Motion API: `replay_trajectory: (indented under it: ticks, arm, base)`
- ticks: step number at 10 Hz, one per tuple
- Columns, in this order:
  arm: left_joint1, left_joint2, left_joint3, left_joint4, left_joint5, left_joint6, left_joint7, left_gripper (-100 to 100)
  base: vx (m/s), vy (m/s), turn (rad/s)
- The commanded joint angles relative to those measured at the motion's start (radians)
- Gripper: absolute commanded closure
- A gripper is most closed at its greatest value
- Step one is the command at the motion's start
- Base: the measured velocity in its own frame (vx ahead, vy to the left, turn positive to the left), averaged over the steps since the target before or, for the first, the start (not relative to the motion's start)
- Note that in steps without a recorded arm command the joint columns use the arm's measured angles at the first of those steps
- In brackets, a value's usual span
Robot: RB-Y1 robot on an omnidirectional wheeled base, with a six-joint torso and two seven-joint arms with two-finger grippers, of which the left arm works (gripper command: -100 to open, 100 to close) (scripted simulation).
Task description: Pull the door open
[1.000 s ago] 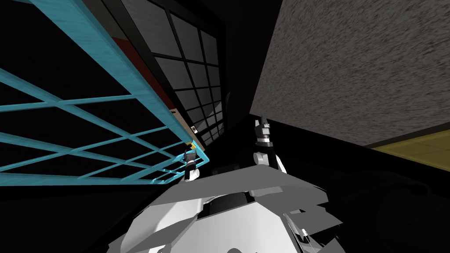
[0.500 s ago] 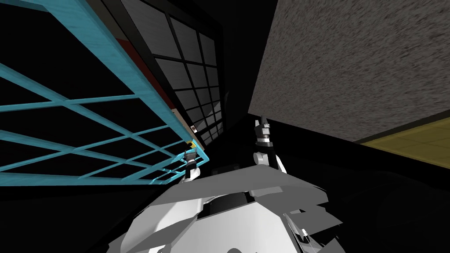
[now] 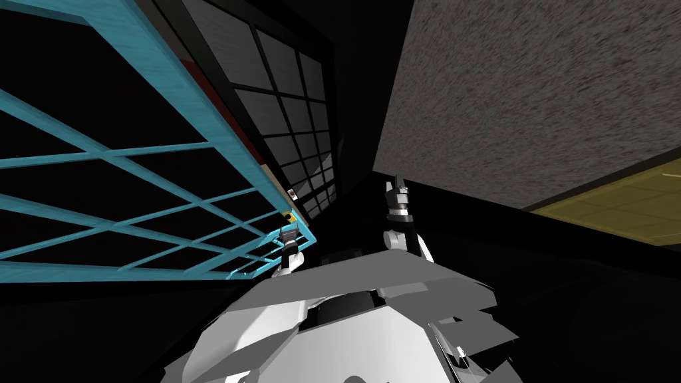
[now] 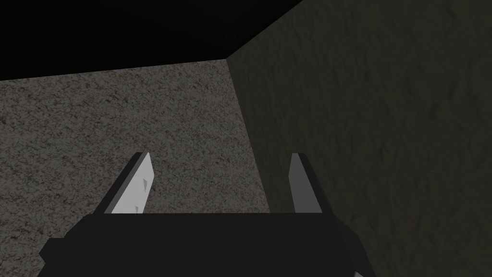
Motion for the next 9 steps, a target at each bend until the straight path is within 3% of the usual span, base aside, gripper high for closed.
replay_trajectory:
  ticks: [1, 3, 9]
  arm:
    - [-0.002, -0.002, -0.003, 0.001, 0.008, -0.001, 0.036, -100]
    - [-0.008, -0.005, -0.012, -0.003, 0.034, 0.003, 0.099, -100]
    - [-0.016, -0.011, -0.026, -0.01, 0.075, 0.009, 0.241, -100]
  base:
    - [-0.067, 0.016, -0.029]
    - [-0.07, 0.024, -0.051]
    - [-0.058, 0.017, -0.043]
